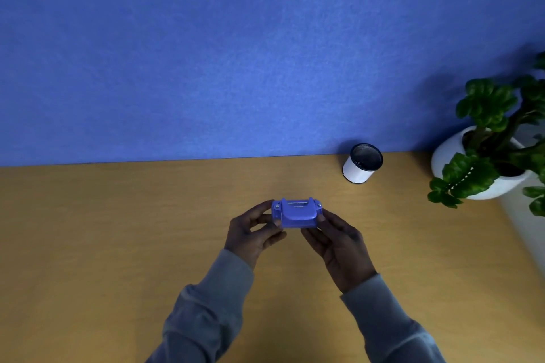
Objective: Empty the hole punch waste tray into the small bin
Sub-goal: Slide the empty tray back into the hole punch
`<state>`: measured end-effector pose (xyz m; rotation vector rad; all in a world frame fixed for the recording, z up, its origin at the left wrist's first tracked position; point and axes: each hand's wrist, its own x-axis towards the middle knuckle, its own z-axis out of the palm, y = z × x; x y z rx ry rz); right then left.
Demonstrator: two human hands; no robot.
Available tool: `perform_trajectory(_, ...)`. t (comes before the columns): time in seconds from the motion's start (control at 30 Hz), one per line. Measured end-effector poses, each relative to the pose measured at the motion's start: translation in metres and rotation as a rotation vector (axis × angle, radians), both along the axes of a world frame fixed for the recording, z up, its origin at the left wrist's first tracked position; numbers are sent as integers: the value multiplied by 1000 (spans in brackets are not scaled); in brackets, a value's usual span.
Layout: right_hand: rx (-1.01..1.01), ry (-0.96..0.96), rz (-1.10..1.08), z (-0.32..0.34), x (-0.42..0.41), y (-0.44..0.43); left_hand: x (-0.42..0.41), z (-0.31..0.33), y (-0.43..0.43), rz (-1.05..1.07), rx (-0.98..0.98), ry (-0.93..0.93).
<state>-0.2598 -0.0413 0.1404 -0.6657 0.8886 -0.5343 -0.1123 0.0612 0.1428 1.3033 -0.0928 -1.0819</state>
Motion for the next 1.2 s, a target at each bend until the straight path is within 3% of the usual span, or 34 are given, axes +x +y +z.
perform_trajectory(0.5,15,98,66,6,10,-16,1,-12,1,27,-79,65)
perform_trajectory(0.97,-105,344,121,-6,29,-42,14,-15,-15,53,88,86)
perform_trajectory(1.2,-103,255,165,-15,39,-53,27,-26,-25,103,69,168)
